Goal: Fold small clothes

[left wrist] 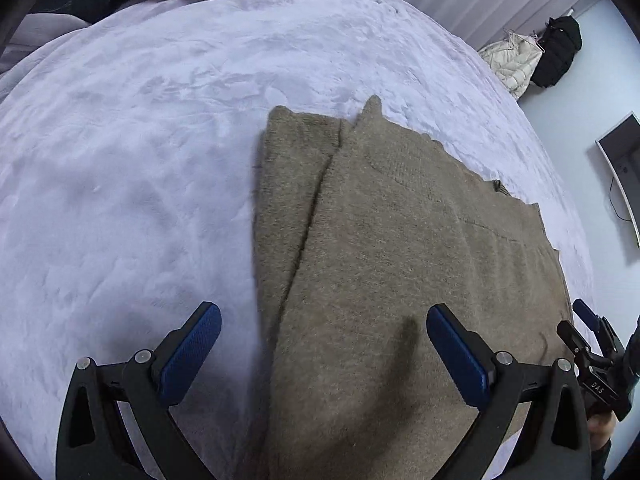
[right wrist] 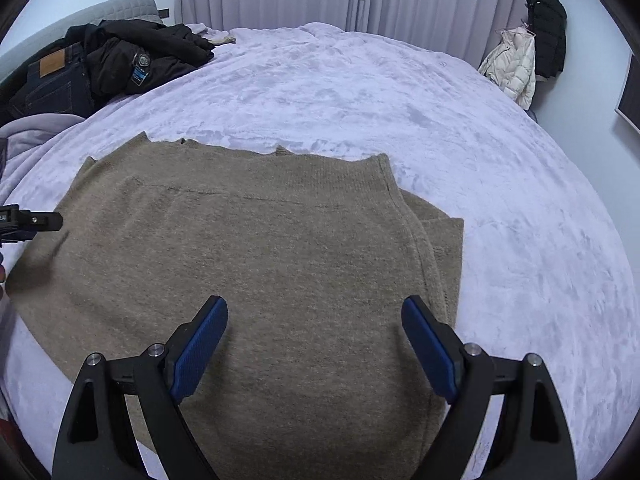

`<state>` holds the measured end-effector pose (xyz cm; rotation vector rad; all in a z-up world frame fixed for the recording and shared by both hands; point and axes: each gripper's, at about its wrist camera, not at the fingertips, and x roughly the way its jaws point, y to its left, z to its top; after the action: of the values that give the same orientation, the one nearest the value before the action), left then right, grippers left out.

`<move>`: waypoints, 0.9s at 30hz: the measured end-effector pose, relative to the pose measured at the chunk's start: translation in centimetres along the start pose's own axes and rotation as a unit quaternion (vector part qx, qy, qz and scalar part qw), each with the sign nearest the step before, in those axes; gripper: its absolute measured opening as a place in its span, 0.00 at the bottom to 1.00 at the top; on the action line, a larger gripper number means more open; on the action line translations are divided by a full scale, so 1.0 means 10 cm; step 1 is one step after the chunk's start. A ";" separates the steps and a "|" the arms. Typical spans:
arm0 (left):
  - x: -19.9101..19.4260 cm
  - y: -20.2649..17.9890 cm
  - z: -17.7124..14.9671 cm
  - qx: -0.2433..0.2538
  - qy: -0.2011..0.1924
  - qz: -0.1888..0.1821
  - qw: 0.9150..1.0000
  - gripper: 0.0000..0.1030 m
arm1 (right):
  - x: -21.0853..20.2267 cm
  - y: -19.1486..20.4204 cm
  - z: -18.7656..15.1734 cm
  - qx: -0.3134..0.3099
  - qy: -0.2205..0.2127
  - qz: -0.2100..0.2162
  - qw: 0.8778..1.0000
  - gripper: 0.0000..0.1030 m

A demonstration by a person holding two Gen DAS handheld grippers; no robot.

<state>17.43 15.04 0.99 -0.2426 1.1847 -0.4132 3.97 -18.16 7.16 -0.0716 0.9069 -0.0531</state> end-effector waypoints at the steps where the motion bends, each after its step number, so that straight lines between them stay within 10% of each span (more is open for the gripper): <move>1: 0.07 -0.05 0.03 0.007 0.007 -0.004 1.000 1.00 | -0.01 0.05 0.02 -0.006 -0.002 0.004 1.000 0.88; 9: 0.34 -0.36 0.17 0.036 0.030 0.034 0.998 0.98 | 0.23 0.50 0.26 -0.048 0.009 0.025 0.998 0.88; 13: 0.13 -0.38 0.14 0.044 0.012 0.011 0.999 0.30 | 0.39 0.62 0.28 -0.049 0.029 0.019 0.998 0.88; 27: -0.12 -0.83 0.18 0.091 -0.008 0.074 0.993 0.25 | 0.72 0.67 0.43 -0.023 0.063 -0.015 0.998 0.96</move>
<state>17.16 8.07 5.95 0.0000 1.1333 -0.3860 11.85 -11.82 3.57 -0.1255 1.0327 -0.0642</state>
